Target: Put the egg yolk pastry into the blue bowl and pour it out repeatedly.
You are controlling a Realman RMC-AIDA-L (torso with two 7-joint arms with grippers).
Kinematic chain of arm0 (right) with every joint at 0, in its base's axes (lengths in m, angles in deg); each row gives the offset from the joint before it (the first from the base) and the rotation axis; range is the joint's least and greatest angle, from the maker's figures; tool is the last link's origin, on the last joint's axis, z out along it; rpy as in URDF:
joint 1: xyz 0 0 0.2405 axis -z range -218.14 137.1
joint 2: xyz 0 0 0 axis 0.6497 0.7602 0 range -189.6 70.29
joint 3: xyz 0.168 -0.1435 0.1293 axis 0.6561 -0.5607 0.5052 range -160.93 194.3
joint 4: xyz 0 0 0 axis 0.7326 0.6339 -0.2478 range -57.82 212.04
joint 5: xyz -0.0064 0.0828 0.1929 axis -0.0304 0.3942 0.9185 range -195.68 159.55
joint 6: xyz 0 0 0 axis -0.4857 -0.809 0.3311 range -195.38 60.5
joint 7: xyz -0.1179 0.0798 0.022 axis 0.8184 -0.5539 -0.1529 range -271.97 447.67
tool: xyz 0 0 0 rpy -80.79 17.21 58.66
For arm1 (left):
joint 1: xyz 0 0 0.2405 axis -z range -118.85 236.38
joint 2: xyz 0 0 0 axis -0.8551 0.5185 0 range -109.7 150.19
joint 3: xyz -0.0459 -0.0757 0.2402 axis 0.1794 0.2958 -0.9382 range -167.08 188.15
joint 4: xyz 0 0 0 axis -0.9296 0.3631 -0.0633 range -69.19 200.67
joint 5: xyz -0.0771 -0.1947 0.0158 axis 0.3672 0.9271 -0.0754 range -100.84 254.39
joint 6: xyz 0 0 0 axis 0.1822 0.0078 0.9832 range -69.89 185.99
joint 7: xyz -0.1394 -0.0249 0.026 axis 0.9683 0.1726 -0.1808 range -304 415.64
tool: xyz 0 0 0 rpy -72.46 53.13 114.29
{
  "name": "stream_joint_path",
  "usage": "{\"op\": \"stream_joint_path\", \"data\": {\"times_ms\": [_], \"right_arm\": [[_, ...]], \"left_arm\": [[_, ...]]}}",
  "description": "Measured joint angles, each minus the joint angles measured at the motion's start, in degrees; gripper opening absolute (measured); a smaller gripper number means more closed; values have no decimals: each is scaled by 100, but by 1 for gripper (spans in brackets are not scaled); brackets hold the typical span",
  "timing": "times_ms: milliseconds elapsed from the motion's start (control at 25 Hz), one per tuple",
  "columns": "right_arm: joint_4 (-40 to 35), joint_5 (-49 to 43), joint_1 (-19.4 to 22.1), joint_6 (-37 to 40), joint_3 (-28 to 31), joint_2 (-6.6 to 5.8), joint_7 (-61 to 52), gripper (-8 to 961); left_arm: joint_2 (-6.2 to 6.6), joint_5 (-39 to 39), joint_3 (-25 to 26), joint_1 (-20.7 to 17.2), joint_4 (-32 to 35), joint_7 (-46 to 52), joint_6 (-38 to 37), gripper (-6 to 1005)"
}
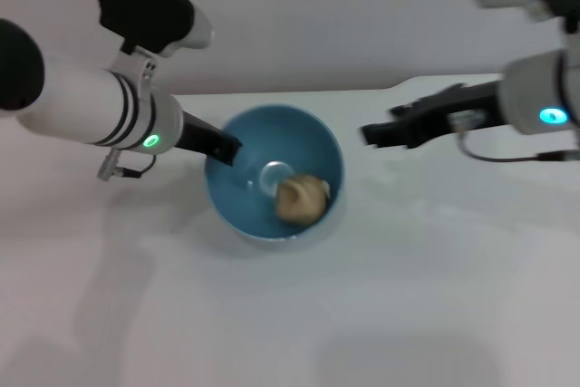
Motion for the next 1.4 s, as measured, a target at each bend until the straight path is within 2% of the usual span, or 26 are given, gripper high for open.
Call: {"op": "stream_joint_path", "data": {"times_ms": [200,440,680,880,1080,1200,1400], "right_arm": [[-83,27,412,-160,641,10,17,494],[41,15,859,-282,1187,21,26,494],[453,-54,1070,-310,1451,8,177,493],[757,-46,1107,-292,1710,6,257,493],[861,-35,1095,-269,1804,-3,259,494],[869,-31,1073,-260,1806,-5,261,494],[877,-23,1033,-247,1803,-4,263,494]], "left_arm": [[6,0,1,-247,17,-3,-736,1],[1,-10,-28,-465,58,-18,-1391,1],[1,-41,-607,-888,328,-23,-2222,1],[-7,-315,-1457,-1413,579,-26,-3622,1],[-26,-545,-2361,-2002,633,-26,-5854,1],[-34,-551,-2791,-2122,451,-30,-6811,1],[-88,-489,-3603,-2057,-170,-381,-8300,1]]}}
